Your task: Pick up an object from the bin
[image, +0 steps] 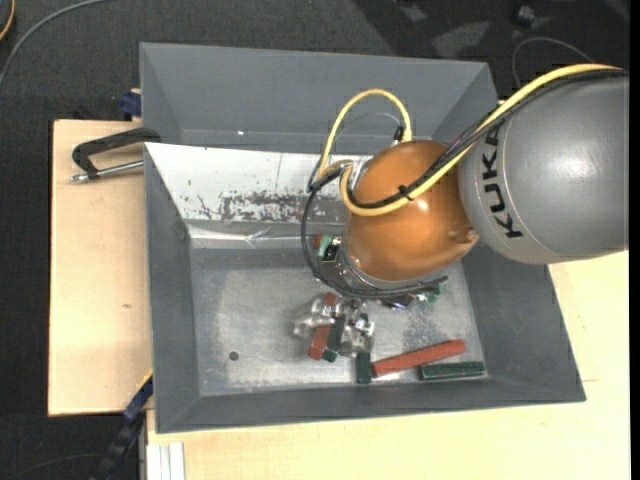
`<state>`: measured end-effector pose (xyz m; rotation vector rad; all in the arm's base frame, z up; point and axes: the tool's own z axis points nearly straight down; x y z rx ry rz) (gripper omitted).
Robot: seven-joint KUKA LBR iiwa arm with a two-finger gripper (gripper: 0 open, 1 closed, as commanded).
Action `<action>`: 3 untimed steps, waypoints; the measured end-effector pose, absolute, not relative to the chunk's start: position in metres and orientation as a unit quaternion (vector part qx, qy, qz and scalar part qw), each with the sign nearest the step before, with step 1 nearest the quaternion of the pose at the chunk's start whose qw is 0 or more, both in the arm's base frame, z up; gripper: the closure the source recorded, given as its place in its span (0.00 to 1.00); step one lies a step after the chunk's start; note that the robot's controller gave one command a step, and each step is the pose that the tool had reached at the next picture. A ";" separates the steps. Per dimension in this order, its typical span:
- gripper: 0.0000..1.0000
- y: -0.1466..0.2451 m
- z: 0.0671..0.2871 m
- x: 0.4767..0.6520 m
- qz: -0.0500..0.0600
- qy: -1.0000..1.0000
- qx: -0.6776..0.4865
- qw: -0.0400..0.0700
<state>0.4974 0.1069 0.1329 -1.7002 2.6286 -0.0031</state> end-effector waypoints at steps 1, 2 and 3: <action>1.00 0.108 0.134 0.498 0.000 0.840 -0.542 0.003; 1.00 0.109 0.148 0.500 0.000 0.841 -0.541 0.004; 1.00 0.111 0.186 0.501 -0.001 0.842 -0.540 0.005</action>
Offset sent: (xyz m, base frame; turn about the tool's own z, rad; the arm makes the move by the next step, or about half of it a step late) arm -0.0001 -0.0001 0.0001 0.0000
